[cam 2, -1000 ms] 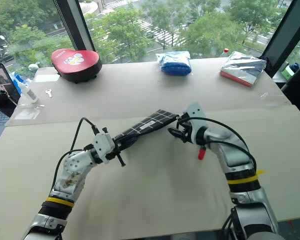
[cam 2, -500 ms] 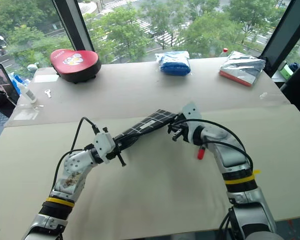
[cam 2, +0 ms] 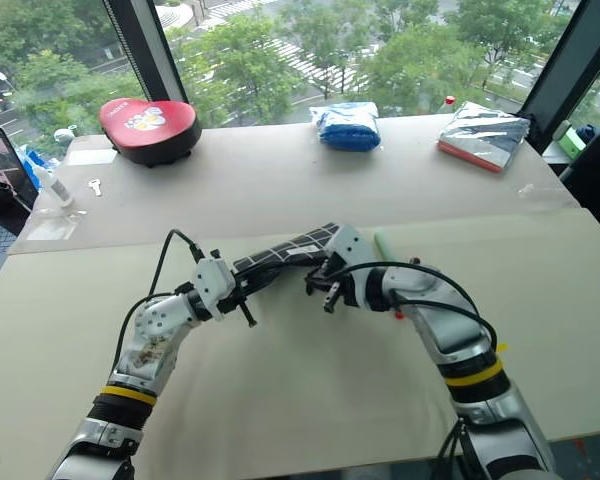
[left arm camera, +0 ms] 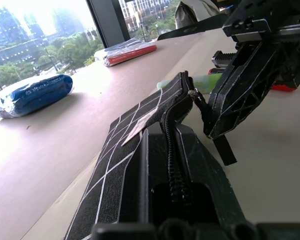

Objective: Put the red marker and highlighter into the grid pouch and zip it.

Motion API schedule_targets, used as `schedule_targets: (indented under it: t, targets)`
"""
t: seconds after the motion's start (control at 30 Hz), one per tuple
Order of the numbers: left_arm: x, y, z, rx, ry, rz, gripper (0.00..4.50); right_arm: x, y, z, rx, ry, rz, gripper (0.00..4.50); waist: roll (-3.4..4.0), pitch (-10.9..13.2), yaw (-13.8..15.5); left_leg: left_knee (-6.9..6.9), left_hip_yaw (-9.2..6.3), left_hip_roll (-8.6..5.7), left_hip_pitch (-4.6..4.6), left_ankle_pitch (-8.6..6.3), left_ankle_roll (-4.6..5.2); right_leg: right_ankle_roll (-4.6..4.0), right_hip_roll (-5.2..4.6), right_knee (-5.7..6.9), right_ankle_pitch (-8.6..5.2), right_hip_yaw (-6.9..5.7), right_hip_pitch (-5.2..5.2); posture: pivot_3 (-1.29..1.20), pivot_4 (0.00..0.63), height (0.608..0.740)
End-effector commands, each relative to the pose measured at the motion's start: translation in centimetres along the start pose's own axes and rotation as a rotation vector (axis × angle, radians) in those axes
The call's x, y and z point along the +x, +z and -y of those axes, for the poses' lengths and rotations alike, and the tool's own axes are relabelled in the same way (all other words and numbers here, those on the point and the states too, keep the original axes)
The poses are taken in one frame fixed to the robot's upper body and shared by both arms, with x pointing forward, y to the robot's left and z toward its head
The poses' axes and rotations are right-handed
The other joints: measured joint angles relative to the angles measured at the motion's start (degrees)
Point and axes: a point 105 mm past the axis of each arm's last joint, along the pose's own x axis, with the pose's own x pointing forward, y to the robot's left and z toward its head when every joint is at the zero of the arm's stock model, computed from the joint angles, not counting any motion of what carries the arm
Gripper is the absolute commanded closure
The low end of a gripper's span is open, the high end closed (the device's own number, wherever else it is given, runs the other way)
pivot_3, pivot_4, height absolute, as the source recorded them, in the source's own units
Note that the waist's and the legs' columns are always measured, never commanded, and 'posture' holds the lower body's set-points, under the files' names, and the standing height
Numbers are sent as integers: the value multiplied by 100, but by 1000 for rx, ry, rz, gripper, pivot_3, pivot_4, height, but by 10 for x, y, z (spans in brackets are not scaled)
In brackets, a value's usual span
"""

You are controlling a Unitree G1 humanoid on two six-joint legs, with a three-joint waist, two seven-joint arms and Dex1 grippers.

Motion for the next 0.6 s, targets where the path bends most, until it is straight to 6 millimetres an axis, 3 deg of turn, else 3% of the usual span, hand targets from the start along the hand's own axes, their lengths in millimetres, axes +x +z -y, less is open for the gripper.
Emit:
schedule_targets:
  t: [0.03, 0.17, 0.37, 0.5, 0.6]
  targets:
    - [6, 13, -5, 32, -7, 59, 4500, 7, 36, -18, -25, 87, 101, 4471, 0, 0, 4, 0, 0, 1, 0, 0, 0, -1, 1, 0, 1, 0, 0, 0, 150, 740]
    - [8, 13, -6, 34, -11, 63, 4500, 14, 45, -26, 8, 127, 126, 4471, 0, 0, 9, 0, -2, 0, -1, 0, 1, 1, 0, 2, 2, -3, 0, 0, 150, 740]
    - [10, 13, -7, 36, -15, 71, 4500, 22, 29, -24, -16, 96, 53, 4471, 0, 0, 5, 0, -2, -2, -1, 0, 1, 3, 0, 2, 5, -3, 0, 0, 150, 740]
    - [11, 13, -6, 35, -13, 74, 4500, 16, 30, -9, -11, 42, 65, 3487, 0, 0, -3, 0, -2, -1, -1, 0, 0, 3, 0, 2, 5, -7, -2, 0, 150, 740]
    - [12, 12, -5, 30, -10, 75, 4500, -3, 44, -2, 19, 26, 119, 2389, 0, 0, -1, 0, -2, 0, -1, 0, 0, 3, 0, 2, 5, -7, -2, 0, 150, 740]
